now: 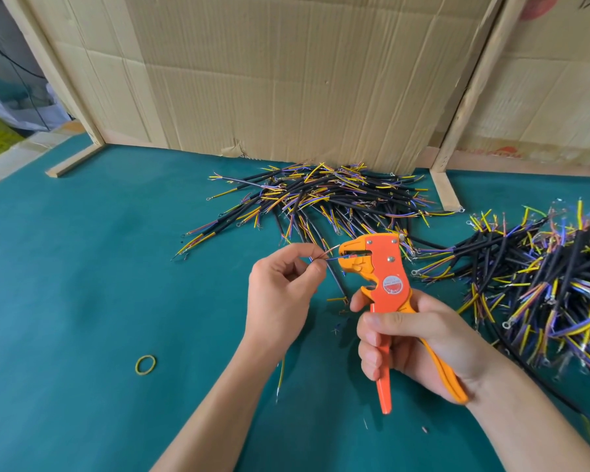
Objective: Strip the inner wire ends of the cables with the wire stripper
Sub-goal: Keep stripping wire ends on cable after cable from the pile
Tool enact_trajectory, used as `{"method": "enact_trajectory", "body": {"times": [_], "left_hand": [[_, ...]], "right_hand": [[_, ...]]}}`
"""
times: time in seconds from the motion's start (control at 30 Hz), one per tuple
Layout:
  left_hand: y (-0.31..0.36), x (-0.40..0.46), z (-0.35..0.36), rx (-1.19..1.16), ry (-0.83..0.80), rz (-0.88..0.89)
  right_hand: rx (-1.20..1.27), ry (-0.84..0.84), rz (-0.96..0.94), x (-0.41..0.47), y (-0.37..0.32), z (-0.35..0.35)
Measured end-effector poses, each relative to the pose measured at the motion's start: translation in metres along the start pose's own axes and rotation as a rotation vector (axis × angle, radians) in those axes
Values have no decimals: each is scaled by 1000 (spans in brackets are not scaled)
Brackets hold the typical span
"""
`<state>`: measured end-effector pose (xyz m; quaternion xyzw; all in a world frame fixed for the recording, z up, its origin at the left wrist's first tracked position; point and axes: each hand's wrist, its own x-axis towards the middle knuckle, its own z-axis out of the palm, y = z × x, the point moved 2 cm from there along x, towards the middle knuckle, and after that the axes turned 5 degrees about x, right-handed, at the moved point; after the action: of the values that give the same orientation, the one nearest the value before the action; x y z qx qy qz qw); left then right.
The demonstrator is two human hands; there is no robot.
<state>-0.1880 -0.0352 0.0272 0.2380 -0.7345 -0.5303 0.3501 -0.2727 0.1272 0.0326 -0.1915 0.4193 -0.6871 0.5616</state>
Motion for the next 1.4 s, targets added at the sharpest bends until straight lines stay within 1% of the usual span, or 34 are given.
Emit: {"method": "enact_trajectory", "body": {"times": [0.47, 0.53, 0.63, 0.67, 0.77, 0.87, 0.93, 1.1, 1.2, 1.4], "left_hand": [[-3, 1, 1, -48, -7, -21], [-3, 1, 2, -69, -24, -15], [-3, -2, 5, -84, -61, -27], [-3, -2, 5, -94, -60, -40], [-6, 1, 2, -140, -10, -82], [-6, 2, 1, -130, 44, -103], [-5, 2, 1, -101, 85, -94], [-4, -1, 0, -73, 135, -72], [-3, -1, 0, -42, 146, -47], [1, -5, 3, 104, 108, 54]], "right_hand": [[-13, 41, 2, 1, 0, 4], [-4, 81, -32, 2, 1, 6], [12, 186, -96, 5, 4, 7], [21, 195, -97, 5, 5, 7], [88, 140, -87, 2, 5, 8], [167, 144, -111, -1, 0, 3], [154, 108, -109, -3, -2, 0], [140, -36, -21, -3, 4, 9], [157, -28, 4, 1, 10, 15], [160, 32, 5, 4, 12, 18]]}}
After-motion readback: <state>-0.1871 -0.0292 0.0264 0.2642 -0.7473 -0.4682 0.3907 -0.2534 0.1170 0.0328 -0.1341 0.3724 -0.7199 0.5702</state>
